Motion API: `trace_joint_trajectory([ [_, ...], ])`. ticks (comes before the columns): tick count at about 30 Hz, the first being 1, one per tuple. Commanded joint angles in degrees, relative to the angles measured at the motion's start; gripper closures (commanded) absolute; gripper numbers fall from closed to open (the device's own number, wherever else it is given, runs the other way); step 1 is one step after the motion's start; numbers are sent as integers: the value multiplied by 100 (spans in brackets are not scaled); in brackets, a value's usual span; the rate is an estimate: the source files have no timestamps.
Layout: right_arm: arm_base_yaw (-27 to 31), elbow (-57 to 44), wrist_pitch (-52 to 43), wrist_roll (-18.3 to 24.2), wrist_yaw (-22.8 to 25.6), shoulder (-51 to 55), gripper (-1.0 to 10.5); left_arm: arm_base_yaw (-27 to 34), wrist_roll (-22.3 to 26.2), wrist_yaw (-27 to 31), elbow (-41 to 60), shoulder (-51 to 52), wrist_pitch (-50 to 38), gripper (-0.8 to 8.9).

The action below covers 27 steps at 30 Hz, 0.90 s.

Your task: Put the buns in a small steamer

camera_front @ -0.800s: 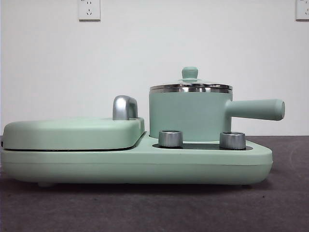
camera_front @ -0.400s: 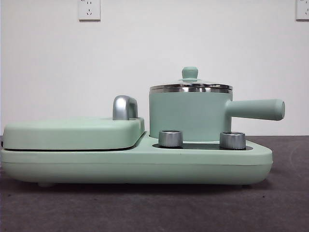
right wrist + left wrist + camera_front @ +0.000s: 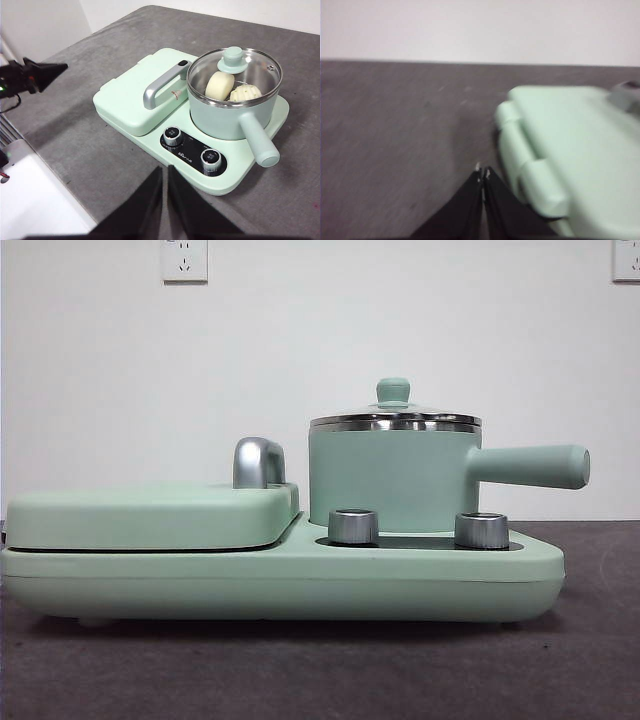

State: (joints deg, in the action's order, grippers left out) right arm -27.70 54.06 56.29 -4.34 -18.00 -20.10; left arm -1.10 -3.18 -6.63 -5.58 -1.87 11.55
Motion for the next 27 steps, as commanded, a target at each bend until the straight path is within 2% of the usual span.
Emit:
trace_joint_trajectory([
  [1, -31, 48, -59, 31, -2, 0, 930, 79, -254, 181, 173, 107, -111, 807],
  [27, -31, 52, -59, 31, -2, 0, 930, 131, -157, 238, 483, 168, -98, 807],
])
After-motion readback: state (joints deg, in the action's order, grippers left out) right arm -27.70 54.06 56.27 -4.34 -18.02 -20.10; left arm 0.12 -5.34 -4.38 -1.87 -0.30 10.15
